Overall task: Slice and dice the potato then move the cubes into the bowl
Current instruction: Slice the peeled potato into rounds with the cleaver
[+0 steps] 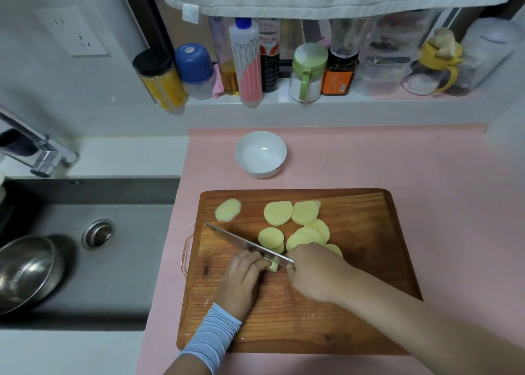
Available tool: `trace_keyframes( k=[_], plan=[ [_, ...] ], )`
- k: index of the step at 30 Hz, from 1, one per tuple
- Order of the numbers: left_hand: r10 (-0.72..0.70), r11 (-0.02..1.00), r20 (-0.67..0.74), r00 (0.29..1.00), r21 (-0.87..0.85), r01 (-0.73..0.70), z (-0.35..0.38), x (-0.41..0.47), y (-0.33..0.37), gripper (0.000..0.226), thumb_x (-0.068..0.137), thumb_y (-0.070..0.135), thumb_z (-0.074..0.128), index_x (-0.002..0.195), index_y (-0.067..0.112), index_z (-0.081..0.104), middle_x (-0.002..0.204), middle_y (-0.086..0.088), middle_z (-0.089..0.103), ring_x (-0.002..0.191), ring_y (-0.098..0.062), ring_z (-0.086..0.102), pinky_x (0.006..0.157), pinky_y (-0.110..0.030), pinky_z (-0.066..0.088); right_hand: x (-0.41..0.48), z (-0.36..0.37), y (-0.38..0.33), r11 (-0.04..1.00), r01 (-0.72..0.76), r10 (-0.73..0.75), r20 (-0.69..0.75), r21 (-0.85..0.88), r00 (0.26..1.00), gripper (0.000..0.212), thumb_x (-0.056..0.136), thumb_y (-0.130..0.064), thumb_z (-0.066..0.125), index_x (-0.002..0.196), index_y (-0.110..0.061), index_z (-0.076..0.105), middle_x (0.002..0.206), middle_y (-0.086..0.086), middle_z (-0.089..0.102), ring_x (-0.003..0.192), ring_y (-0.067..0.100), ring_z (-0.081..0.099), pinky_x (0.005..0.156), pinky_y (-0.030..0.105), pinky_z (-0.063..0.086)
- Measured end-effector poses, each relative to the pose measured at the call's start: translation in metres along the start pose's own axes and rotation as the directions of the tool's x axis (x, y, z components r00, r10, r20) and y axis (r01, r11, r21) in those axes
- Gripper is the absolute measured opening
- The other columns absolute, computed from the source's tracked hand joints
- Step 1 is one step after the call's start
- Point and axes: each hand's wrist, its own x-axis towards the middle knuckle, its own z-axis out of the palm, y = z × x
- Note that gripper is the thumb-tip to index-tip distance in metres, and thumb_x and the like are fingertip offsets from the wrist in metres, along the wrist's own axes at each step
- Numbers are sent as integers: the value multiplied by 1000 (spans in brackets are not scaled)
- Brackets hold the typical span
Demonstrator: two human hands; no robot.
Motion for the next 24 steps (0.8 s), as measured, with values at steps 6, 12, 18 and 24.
trace_keyframes(
  k=[6,12,18,24],
  plan=[
    [-6,1000,-8,1000,-14,6,-1,1,1,28,90,7,57,116,17,56,120,-1,53,108,-24,52,100,-34,43,-16,-3,17,1000,-8,8,5,-27,1000,28,101,-31,46,80,-17,56,69,-2,49,79,23,58,61,30,44],
    [-10,1000,-16,1000,-27,10,-5,4,4,26,92,8,56,115,18,56,118,1,53,107,-22,53,104,-28,40,-1,15,10,997,-3,2,10,78,1000,28,99,-26,47,74,-18,56,65,-1,54,62,20,55,54,30,41],
    [-9,1000,1,1000,-26,9,-5,4,3,24,93,10,54,115,18,57,119,1,53,108,-22,53,104,-28,40,-6,15,19,994,-4,3,8,110,1000,27,101,-27,47,79,-17,59,65,-4,53,58,13,49,52,29,38],
    [-14,999,5,1000,-29,14,-4,4,2,25,93,9,55,116,18,58,119,2,54,106,-22,54,104,-28,40,5,25,16,986,-39,38,8,164,999,26,100,-28,47,78,-19,58,67,-4,55,63,18,55,51,29,37]
  ],
)
